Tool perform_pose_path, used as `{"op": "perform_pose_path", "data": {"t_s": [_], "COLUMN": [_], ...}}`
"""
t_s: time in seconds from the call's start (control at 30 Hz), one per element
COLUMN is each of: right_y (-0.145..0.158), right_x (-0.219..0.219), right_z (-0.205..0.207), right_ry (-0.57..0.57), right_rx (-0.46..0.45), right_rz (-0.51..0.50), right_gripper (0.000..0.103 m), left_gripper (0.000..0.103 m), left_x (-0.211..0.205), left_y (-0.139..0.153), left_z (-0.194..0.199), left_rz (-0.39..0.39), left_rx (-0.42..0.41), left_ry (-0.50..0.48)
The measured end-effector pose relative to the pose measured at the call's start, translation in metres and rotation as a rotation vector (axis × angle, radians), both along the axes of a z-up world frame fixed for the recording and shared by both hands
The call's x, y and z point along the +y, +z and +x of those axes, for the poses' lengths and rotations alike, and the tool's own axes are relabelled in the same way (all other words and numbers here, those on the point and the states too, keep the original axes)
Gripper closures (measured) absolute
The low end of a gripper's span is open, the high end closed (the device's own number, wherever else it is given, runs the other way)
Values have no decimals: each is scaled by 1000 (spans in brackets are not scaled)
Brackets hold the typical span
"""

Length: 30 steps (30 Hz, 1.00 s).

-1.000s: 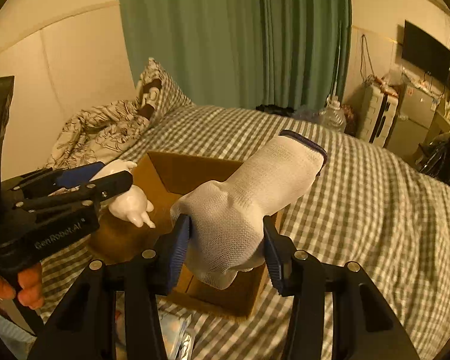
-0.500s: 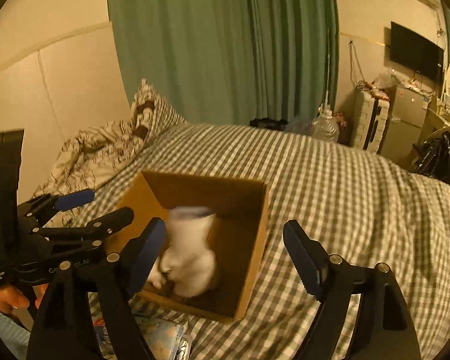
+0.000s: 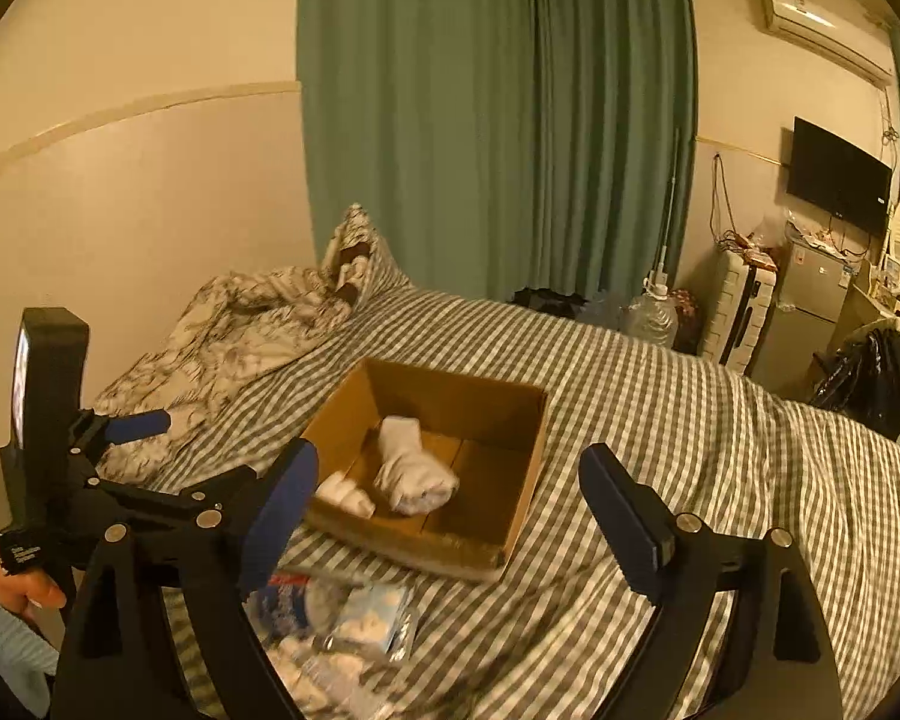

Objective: Organize objects
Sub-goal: 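Grasp the white tube with the right tool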

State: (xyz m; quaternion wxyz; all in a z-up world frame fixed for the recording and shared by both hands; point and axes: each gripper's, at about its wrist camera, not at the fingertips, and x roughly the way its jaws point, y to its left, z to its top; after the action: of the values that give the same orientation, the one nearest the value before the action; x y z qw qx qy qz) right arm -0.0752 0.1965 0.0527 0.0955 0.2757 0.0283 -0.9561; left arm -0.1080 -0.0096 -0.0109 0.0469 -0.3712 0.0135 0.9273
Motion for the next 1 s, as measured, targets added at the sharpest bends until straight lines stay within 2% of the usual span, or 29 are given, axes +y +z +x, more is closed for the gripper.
{"op": "perform_pose_path", "data": {"t_s": [0.13,0.27,0.4,0.5,0.6,0.7,0.77,0.83,0.87,0.9,0.97,1.0], "right_y": [-37,-87,-139,-174,-199,-217,-225,-234,-237,-240,-240,-238], "right_x": [-9,-21,-35,-51,-65,-71,-72,-72,-72,-73,-78,-80], "right_z": [16,23,19,15,13,10,7,3,2,1,3,4], "right_ry": [10,20,51,106,124,150,148,152,160,169,182,188], "right_rx": [-63,-155,-269,-365,-425,-484,-515,-557,-576,-589,-593,-591], "right_rz": [13,26,68,78,154,155,156,141,127,118,134,145], "right_gripper": [13,13,13,13,13,14,20,36,40,49,61,70], "left_gripper": [0,0,0,0,0,0,0,0,0,0,0,0], "left_x": [-10,-10,-9,-13,-19,-23,-26,-28,-29,-30,-32,-33], "left_y": [-31,-62,-86,-101,-113,-122,-125,-125,-125,-126,-126,-126], "left_z": [18,32,41,44,46,48,49,50,49,49,50,50], "left_rz": [-3,-40,-86,-90,-84,-76,-62,-52,-45,-40,-27,-24], "left_rx": [-54,-101,-128,-156,-175,-194,-197,-199,-200,-202,-207,-209], "left_ry": [33,33,22,33,47,52,55,57,58,59,64,67]}}
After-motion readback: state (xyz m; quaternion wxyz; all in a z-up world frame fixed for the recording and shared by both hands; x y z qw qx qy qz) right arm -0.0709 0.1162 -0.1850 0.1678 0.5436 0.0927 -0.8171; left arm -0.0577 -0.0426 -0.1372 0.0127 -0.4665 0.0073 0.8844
